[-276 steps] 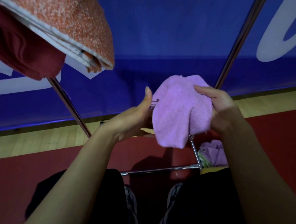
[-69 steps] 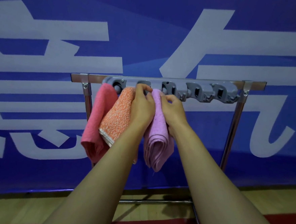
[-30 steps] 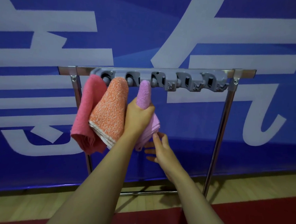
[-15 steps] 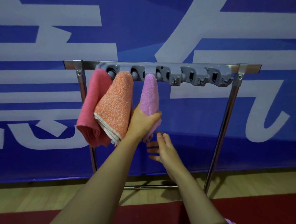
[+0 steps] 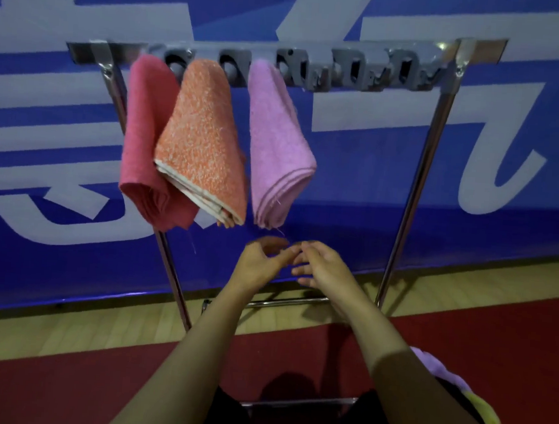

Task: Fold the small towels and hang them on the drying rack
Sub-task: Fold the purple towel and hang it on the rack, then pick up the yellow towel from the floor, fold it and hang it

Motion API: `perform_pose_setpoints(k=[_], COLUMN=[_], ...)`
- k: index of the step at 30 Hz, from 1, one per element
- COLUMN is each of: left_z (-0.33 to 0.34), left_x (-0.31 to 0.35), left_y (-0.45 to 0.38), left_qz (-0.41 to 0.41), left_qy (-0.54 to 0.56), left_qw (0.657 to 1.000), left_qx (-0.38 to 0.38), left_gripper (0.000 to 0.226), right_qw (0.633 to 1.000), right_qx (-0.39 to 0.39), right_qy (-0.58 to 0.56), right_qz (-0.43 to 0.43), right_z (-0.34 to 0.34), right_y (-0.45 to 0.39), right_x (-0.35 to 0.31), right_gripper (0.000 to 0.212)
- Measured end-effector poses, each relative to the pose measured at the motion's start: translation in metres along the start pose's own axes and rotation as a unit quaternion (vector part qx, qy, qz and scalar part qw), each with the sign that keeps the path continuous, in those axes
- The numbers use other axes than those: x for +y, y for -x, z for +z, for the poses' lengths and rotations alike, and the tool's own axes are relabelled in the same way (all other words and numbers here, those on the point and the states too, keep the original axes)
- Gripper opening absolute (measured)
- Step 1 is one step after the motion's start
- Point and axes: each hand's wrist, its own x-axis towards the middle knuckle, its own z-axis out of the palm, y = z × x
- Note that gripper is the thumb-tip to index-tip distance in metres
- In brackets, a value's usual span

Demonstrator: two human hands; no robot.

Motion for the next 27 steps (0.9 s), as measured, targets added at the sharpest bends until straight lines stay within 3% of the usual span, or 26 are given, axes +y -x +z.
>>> perform_pose_setpoints(k=[5,11,18,21,27], left_z=[0.041,0.116,0.213,0.245,0.299], left_x=[-0.036,-0.059,-0.122,-0.156,-0.219], left_y=[0.008,-0.003,-0.019,-0.026,-0.029], left_qz=[-0.047,-0.077,-0.131,-0.156,-0.181], left_qy=[0.013,-0.017,-0.017,-0.032,-0.048], left_qw=[0.992,0.977,0.949,0.934,0.918], left_qx=[-0.119,-0.199,-0.286,-0.32,-0.35], left_gripper=[0.009,0.012,0.02,0.019,0.016], right_qw=[0.978,0.919,0.915,0.884,0.847], right_qx=[0.011,-0.114,-0.056,-0.027,0.011], right_qy=[0.195,0.312,0.295,0.364,0.338], right_qz=[0.067,0.212,0.27,0.294,0.41], right_z=[-0.042,-0.115,-0.195,-0.216,-0.231], right_y=[-0.011,-0.032,-0.058,-0.054,-0.042], right_x=[0.064,0.115,0.2,0.253,0.363], right_gripper=[0.03,0.03,0.031,0.037,0.049])
